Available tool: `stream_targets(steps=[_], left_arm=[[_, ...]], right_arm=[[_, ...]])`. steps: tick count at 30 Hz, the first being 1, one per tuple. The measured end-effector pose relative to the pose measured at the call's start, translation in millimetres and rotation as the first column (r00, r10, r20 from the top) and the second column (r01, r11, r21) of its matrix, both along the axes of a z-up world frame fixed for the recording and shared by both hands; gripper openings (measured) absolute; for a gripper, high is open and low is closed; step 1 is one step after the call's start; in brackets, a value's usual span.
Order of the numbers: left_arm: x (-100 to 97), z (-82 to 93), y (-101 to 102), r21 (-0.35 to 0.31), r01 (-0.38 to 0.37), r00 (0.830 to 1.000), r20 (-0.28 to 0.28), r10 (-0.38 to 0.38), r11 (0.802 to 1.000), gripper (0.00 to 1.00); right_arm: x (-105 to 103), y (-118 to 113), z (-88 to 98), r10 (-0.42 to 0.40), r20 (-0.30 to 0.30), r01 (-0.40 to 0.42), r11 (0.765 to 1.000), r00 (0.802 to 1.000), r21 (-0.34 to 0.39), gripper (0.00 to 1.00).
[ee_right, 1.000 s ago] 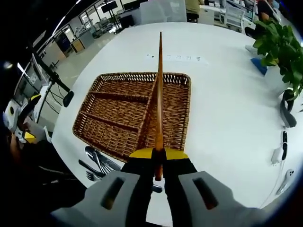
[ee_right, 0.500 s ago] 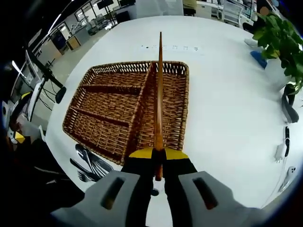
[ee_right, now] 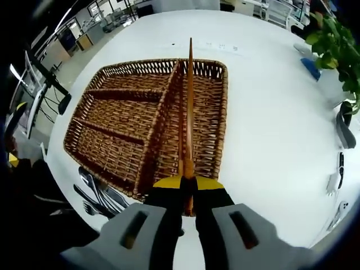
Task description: Arrange the knives, forks, and spoons in their matching storage slots by inserting each utensil handle-first until every utensil is classified and aligned in the correct compartment
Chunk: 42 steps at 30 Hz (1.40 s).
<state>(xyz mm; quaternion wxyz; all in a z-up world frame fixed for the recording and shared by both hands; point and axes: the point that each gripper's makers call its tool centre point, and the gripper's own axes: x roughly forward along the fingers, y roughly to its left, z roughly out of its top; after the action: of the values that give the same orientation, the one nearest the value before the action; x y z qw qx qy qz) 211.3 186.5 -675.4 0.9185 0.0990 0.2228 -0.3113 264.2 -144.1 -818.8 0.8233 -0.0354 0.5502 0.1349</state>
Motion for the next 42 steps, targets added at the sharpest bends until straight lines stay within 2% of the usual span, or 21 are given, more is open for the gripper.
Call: stream_targets(steps=[11,23,28,34,38,42], left_arm=[[-0.3,-2.3,0,-0.002,-0.003,1.000,-0.007,0.003,1.000,0.99],[-2.6,-4.2,4,0.007,-0.006,1.000,-0.012,0.006,1.000,0.99],[-3.6,-3.3,4,0.004,-0.010,1.000,-0.012,0.010,1.000,0.99],[-5.5,-5.5,5,0.012,-0.010,1.000,-0.021,0.011,1.000,0.99],[-6.4,-4.5,5,0.007,-0.013,1.000,-0.021,0.013,1.000,0.99],[-6.7,-5.0,5,0.009,-0.012,1.000,-0.026,0.013,1.000,0.99]], right_arm=[[1,-1,-16.1,0.010,-0.031,-0.011,0.999,0.999,-0.038,0.04],[-1,-1,-28.0,0.005,-0.060,-0.007,0.999,0.998,-0.040,0.05],[-1,3,-36.6,0.013,-0.090,-0.017,0.999,0.996,-0.047,0.05],[-1,6,-43.0,-0.003,-0.125,-0.003,0.999,0.992,-0.050,0.05],[-2,7,-44.8,-0.003,-0.129,-0.003,0.999,0.992,-0.043,0.05],[1,7,-45.3,-0.037,-0.123,0.033,0.999,0.992,-0.034,0.05]])
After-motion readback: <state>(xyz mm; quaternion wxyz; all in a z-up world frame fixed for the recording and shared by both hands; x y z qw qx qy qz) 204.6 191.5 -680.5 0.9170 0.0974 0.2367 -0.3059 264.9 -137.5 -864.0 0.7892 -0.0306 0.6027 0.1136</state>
